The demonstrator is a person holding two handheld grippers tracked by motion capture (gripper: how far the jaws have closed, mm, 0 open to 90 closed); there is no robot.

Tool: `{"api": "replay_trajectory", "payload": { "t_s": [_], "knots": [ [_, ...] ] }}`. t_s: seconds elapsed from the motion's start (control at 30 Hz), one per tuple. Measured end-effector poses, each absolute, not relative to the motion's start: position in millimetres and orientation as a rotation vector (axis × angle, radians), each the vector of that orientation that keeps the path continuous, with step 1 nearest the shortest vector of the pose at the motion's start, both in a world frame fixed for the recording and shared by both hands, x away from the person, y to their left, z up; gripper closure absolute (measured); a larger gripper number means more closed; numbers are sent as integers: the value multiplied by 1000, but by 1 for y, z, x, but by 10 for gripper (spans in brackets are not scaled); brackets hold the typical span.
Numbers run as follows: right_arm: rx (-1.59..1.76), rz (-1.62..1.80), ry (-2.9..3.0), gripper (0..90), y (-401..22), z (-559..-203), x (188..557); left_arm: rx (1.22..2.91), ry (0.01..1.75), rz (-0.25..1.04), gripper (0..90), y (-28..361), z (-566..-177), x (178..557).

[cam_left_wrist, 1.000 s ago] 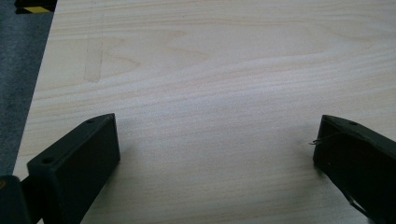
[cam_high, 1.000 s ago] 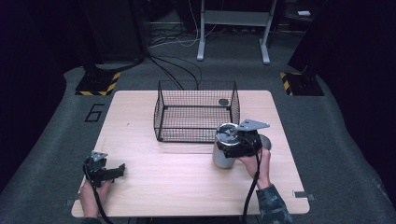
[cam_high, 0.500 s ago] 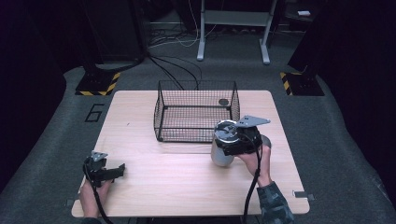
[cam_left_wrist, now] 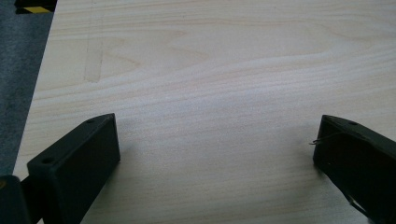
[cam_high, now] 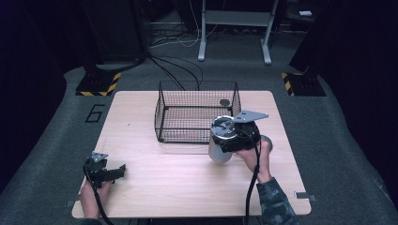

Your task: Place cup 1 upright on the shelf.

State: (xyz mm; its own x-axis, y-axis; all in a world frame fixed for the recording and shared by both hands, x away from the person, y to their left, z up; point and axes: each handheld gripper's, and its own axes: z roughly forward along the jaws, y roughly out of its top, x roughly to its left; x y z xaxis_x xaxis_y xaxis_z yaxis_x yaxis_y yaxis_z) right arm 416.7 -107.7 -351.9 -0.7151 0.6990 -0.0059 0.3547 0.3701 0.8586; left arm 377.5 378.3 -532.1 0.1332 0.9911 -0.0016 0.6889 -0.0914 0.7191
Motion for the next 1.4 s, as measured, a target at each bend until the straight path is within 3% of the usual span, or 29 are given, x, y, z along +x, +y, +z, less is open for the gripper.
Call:
{"api": "replay_trajectory", "payload": {
  "t_s": [1.4],
  "knots": [
    [857,1308,2278,34,-82,-311,451,1843,1612,685,4,378,-532,378]
  ]
}}
